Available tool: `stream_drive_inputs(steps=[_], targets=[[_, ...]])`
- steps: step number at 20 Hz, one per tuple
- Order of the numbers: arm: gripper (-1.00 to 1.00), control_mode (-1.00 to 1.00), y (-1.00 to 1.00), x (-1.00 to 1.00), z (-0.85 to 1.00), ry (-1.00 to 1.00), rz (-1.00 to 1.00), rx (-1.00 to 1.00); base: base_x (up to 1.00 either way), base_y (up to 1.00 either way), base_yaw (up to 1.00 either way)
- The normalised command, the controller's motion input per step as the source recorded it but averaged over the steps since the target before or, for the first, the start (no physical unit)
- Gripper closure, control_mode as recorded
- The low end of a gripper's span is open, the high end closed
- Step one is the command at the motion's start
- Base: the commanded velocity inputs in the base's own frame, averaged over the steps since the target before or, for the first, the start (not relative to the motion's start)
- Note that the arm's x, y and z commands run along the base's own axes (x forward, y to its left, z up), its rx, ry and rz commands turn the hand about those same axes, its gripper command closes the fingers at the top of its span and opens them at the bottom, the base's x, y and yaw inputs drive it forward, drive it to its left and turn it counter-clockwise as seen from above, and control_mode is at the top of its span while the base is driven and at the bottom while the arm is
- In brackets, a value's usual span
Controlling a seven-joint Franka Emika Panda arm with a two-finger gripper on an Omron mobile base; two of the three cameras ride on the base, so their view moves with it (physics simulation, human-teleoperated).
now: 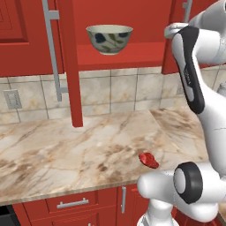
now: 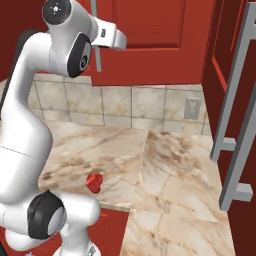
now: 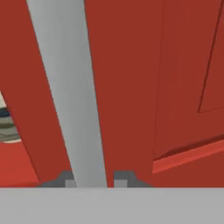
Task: Retrieve the bowl from the cabinet, then place the raw meat into the bowl to avoid contamination.
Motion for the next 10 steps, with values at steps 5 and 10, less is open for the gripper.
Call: stream_drive_inputs(steps=[5, 10], targets=[[1.0, -1.0, -0.57, -0.84, 0.0, 0.0, 0.0, 0.07, 0.0, 0.0, 0.0], [1.0, -1.0, -0.48, -0.9, 0.0, 0.0, 0.0, 0.08, 0.0, 0.0, 0.0]])
